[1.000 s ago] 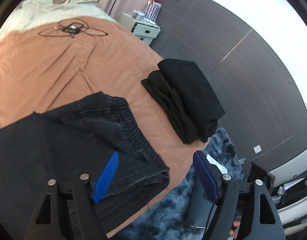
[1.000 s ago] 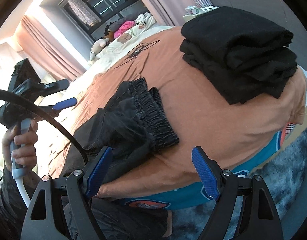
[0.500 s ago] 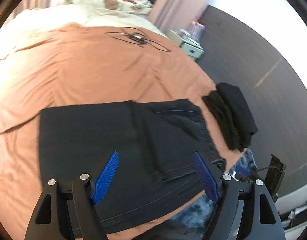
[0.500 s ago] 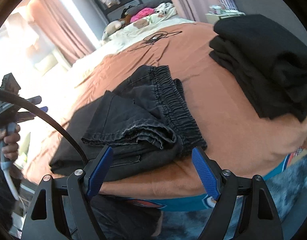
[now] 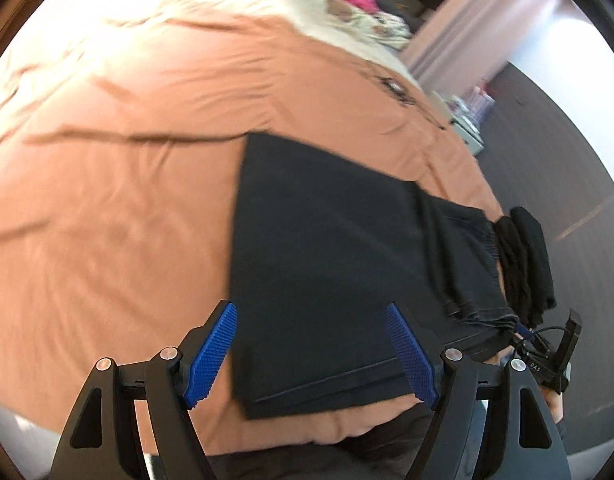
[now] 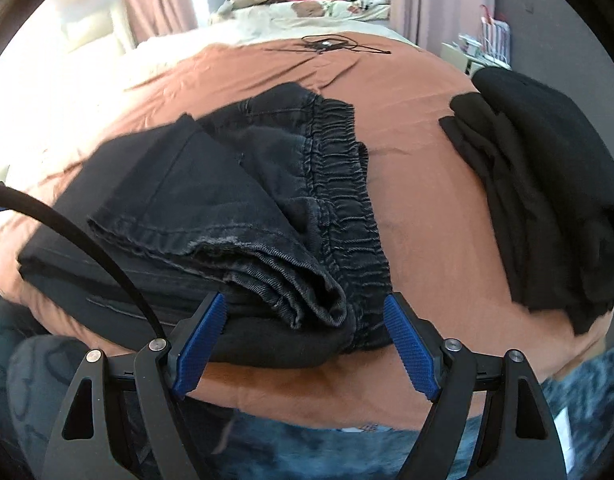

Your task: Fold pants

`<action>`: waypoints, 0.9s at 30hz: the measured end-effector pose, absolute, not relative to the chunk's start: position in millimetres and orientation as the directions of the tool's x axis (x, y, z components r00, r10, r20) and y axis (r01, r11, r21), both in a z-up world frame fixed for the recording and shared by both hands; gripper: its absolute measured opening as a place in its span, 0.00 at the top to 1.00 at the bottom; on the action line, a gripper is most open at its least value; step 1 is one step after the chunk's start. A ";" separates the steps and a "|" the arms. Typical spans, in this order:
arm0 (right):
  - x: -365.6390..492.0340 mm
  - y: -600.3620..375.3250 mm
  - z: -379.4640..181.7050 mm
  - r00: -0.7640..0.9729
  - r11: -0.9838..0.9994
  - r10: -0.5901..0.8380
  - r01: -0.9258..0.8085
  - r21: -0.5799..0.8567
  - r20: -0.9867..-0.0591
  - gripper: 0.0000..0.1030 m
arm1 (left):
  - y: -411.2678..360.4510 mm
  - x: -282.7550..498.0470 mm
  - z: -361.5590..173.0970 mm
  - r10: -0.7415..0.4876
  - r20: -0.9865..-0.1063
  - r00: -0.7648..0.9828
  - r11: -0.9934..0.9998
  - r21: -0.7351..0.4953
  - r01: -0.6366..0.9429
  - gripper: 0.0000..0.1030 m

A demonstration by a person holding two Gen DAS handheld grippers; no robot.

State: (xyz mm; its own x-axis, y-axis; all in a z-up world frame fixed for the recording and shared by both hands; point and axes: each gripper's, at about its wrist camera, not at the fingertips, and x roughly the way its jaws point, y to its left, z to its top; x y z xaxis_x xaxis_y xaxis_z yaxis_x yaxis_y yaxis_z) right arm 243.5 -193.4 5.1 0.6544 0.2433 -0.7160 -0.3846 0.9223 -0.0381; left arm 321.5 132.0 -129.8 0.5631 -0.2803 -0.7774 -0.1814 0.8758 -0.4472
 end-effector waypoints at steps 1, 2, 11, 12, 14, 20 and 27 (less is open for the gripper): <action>246.4 -191.4 5.3 0.649 0.922 0.233 -0.384 -0.048 -0.724 0.35 | 136.2 317.7 -136.9 -0.278 -0.781 0.559 0.870 -0.452 -0.198 0.24; 247.3 -191.1 5.8 0.651 0.922 0.227 -0.382 -0.054 -0.725 0.37 | 139.4 314.3 -144.2 -0.278 -0.784 0.556 0.865 -0.456 -0.210 0.24; 260.5 -184.6 8.7 0.659 0.911 0.225 -0.403 -0.084 -0.718 0.73 | 153.8 293.8 -201.4 -0.329 -0.812 0.482 0.805 -0.508 -0.307 0.50; 261.2 -185.7 9.7 0.656 0.909 0.236 -0.409 -0.075 -0.717 0.84 | 154.7 292.7 -204.8 -0.344 -0.802 0.488 0.788 -0.529 -0.314 0.52; 266.4 -185.2 9.1 0.657 0.909 0.240 -0.410 -0.071 -0.714 0.88 | 157.1 292.5 -207.7 -0.362 -0.790 0.494 0.771 -0.552 -0.318 0.53; 259.9 -185.8 16.2 0.673 0.912 0.254 -0.406 -0.060 -0.694 0.90 | 162.5 291.9 -215.4 -0.412 -0.765 0.495 0.727 -0.604 -0.328 0.53; 251.6 -188.0 23.5 0.675 0.912 0.268 -0.408 -0.045 -0.688 0.90 | 164.0 296.3 -226.9 -0.446 -0.740 0.503 0.684 -0.645 -0.342 0.77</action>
State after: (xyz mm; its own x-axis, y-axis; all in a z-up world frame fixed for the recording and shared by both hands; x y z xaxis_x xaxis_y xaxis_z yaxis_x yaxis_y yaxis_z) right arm 251.6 -188.0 23.5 0.6747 0.2683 -0.6876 -0.4083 0.9118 -0.0448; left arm 296.3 164.0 -226.9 0.5033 -0.4462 -0.7400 -0.3416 0.6840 -0.6446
